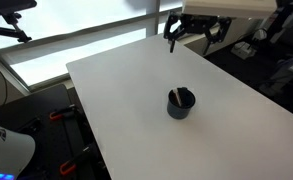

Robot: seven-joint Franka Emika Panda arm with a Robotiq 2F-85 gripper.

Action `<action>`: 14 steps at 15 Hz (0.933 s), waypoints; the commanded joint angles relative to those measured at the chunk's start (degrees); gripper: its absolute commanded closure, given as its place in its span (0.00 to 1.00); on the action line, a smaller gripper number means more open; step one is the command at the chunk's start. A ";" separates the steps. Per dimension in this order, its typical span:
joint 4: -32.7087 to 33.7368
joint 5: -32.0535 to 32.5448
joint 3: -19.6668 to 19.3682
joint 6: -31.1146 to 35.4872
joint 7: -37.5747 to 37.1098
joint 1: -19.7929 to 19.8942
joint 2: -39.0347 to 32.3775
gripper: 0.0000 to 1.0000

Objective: Remove the marker from the cup and put it on the table

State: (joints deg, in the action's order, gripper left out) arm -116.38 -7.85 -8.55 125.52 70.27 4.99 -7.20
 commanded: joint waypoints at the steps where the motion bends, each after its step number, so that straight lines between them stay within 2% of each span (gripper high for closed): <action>1: 0.92 -0.08 1.65 -0.16 0.37 1.71 -1.48 0.00; 3: 2.05 -0.03 1.93 -0.32 0.35 1.95 -2.96 0.00; 4: 2.71 2.30 2.02 0.39 -1.19 1.44 -4.16 0.00; 7: 4.48 6.73 3.13 0.26 2.92 1.69 -8.48 0.00; 11: 5.12 6.41 5.69 2.00 9.66 3.39 -12.64 0.00; 12: 5.24 5.85 6.24 2.18 11.03 3.90 -13.38 0.03; 14: 5.58 5.03 7.22 2.07 13.88 5.07 -14.56 0.18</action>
State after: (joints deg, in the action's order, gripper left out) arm -112.28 -1.60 -3.14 127.51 79.82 7.92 -20.32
